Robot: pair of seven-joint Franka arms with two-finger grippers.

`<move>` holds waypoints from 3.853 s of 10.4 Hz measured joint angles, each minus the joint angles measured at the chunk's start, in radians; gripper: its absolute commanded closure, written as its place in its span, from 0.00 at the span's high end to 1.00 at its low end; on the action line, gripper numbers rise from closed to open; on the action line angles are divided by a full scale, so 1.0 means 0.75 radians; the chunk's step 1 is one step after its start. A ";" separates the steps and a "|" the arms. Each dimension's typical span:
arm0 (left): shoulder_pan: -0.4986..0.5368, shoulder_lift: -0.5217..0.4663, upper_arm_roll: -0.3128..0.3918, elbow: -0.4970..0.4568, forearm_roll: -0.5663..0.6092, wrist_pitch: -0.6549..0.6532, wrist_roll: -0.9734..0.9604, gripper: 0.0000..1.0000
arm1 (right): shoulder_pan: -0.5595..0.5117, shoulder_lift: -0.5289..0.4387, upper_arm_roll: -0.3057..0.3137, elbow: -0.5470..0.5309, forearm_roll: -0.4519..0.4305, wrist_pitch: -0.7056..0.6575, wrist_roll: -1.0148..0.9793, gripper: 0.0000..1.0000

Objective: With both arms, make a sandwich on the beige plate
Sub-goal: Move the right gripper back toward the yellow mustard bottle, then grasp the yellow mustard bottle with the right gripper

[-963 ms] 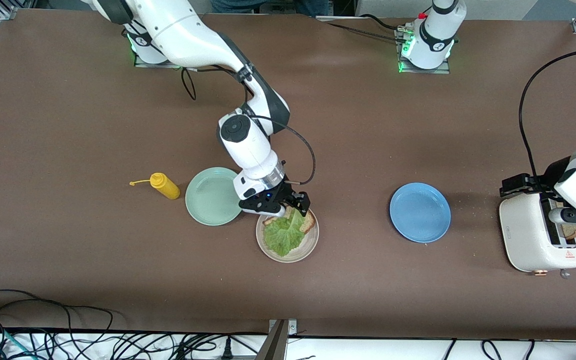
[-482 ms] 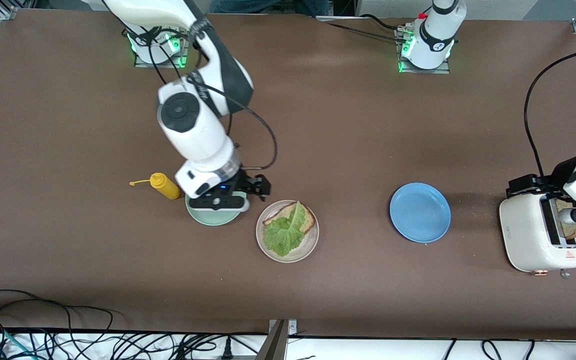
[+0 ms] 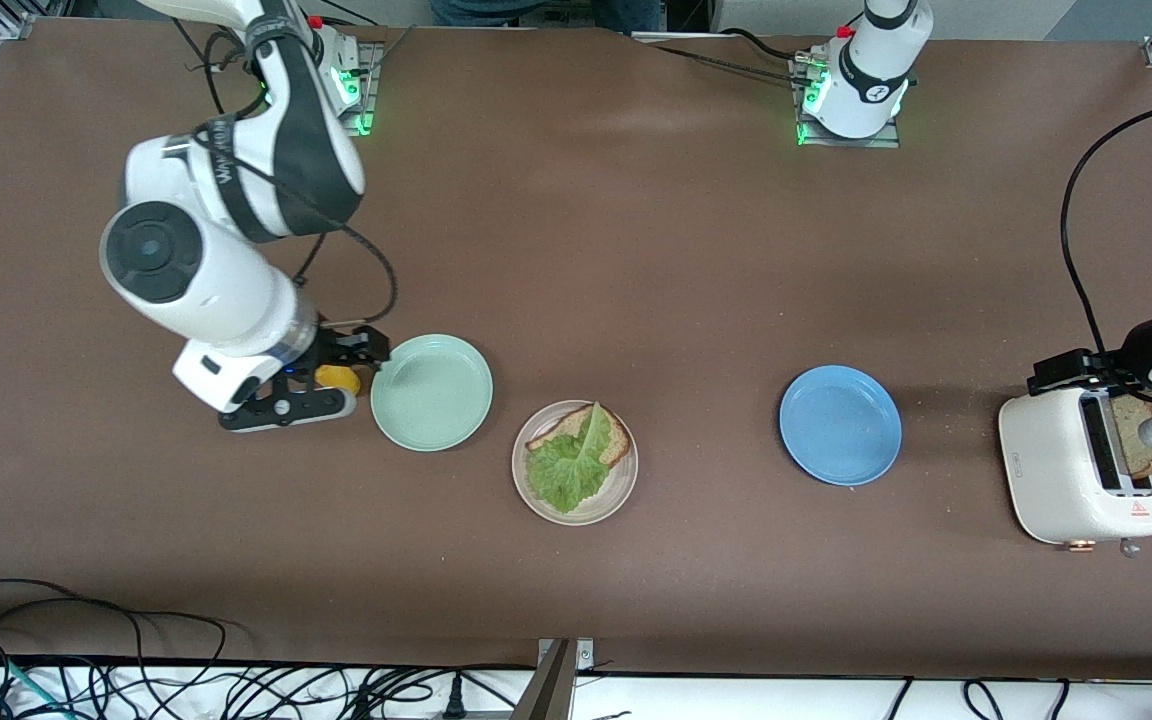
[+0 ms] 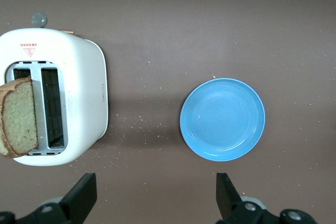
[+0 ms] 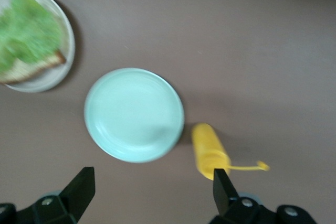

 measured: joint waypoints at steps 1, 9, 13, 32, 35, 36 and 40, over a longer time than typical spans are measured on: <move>-0.002 0.000 0.000 0.000 0.000 0.000 0.000 1.00 | 0.000 0.000 -0.060 -0.008 0.000 -0.040 -0.119 1.00; -0.008 0.000 -0.003 0.000 0.000 0.000 0.000 1.00 | -0.170 -0.022 -0.299 -0.291 0.194 -0.025 -0.984 1.00; -0.008 0.002 -0.003 0.000 0.000 0.000 0.000 1.00 | -0.313 -0.014 -0.300 -0.485 0.507 0.058 -1.529 1.00; -0.009 0.006 -0.008 -0.001 0.000 0.000 0.000 1.00 | -0.520 0.431 -0.096 -0.671 1.660 -0.278 -2.844 0.94; -0.014 0.006 -0.012 -0.001 0.000 0.000 -0.001 1.00 | -0.525 0.432 -0.039 -0.671 1.710 -0.295 -2.870 0.82; -0.014 0.006 -0.013 -0.001 0.000 0.000 -0.001 1.00 | -0.526 0.432 -0.023 -0.671 1.725 -0.296 -2.873 0.57; -0.014 0.010 -0.013 -0.001 0.000 0.000 -0.001 1.00 | -0.543 0.441 -0.009 -0.671 1.748 -0.312 -2.905 0.04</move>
